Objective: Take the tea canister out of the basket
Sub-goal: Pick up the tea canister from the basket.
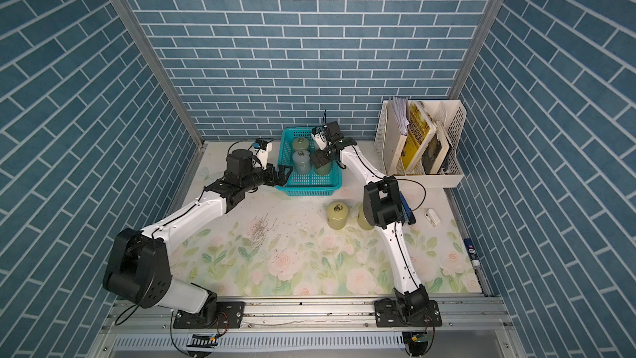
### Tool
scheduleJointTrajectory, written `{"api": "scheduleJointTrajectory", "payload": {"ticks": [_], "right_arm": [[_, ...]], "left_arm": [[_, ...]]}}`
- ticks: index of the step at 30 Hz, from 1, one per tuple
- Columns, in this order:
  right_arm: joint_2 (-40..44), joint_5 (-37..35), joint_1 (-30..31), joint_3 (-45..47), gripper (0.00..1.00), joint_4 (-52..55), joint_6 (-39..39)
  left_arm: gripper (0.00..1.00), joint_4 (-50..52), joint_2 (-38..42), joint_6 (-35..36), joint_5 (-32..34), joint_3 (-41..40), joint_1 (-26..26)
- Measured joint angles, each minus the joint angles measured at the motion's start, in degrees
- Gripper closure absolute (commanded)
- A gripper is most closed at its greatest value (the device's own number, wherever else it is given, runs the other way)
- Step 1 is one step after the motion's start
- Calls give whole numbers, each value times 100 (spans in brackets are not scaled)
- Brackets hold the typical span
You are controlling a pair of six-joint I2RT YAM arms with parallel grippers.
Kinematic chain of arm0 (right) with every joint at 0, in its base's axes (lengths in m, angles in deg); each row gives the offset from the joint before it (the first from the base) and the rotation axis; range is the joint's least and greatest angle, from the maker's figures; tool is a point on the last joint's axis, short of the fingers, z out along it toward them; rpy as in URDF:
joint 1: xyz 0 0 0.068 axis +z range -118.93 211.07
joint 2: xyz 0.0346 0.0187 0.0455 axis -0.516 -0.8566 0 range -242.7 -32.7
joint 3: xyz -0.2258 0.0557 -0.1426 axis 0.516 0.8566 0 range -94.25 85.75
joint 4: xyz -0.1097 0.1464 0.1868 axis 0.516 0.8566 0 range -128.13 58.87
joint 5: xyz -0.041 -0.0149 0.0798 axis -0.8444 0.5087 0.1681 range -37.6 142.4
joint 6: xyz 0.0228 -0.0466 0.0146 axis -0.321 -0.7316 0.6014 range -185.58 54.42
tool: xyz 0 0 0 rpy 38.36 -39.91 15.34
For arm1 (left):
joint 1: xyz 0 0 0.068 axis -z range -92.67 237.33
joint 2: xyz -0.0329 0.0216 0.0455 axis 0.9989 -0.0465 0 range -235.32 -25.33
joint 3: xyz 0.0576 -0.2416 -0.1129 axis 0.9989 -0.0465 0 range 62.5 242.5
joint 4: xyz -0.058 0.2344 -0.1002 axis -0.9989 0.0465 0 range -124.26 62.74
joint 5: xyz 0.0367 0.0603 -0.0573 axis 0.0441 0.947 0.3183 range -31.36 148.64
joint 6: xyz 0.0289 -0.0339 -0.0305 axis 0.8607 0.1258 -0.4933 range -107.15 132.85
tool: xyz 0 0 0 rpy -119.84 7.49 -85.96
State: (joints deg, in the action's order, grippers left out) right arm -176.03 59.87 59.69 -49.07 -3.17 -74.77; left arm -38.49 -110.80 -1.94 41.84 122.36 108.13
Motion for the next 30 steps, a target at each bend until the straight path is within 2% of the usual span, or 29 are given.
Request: {"api": "scheduleJointTrajectory", "payload": {"ticks": [8,13,18,26,30], "right_arm": [[-81,57,24,-61,6,44,-76],[-85,63,24,-61,15,85,-177],[-57,66,59,20,19,37,-181],[656,85,133,1305,24,-525,-179],[925,63,221,1727,22,-597,-179]], "left_arm": [[0,-33,0,-2,0,-44,2],[0,-37,0,-2,2,-44,2],[0,-37,0,-2,7,-44,2],[0,-37,37,2,46,-107,2],[0,-33,39,2,46,-140,2]]}}
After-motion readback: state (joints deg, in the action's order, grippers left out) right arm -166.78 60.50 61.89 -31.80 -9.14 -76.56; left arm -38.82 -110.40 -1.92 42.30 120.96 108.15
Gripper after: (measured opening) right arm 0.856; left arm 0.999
